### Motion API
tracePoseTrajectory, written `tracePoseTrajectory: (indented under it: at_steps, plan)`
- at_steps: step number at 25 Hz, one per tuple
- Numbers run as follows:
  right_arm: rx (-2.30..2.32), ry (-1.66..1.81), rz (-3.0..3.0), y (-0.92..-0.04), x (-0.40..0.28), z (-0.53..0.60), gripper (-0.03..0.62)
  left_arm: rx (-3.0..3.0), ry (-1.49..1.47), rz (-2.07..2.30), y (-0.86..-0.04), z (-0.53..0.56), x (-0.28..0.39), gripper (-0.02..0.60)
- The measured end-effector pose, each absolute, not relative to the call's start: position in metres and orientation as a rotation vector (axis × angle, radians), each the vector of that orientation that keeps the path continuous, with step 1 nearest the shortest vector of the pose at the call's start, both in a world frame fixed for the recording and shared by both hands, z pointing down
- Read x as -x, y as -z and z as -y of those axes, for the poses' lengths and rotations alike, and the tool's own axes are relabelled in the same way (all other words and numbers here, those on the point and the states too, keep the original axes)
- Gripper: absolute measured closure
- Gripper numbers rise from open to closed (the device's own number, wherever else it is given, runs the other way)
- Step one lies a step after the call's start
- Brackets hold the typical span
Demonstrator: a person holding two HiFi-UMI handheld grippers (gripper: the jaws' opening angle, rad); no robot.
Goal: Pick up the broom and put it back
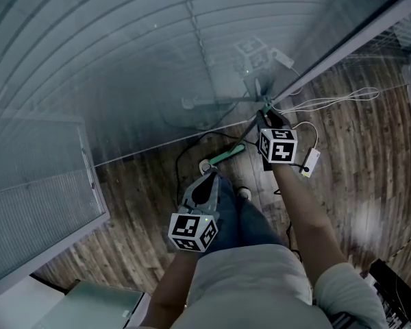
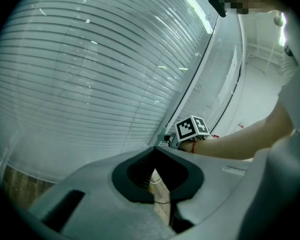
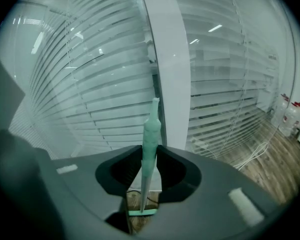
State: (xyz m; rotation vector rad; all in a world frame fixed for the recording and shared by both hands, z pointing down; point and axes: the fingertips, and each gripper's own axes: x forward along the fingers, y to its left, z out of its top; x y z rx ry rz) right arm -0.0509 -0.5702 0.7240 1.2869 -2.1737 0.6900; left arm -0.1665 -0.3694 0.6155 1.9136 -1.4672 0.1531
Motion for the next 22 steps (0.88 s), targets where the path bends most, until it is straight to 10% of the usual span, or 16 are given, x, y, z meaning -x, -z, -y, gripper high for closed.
tracePoseTrajectory:
  at_steps: [22]
  plan:
    - [-1.293, -0.692, 2.197, -0.713, 0.046, 0.567, 0.420, -1.922, -0.135, 1.465, -0.608, 0.365, 0.159, 0.575]
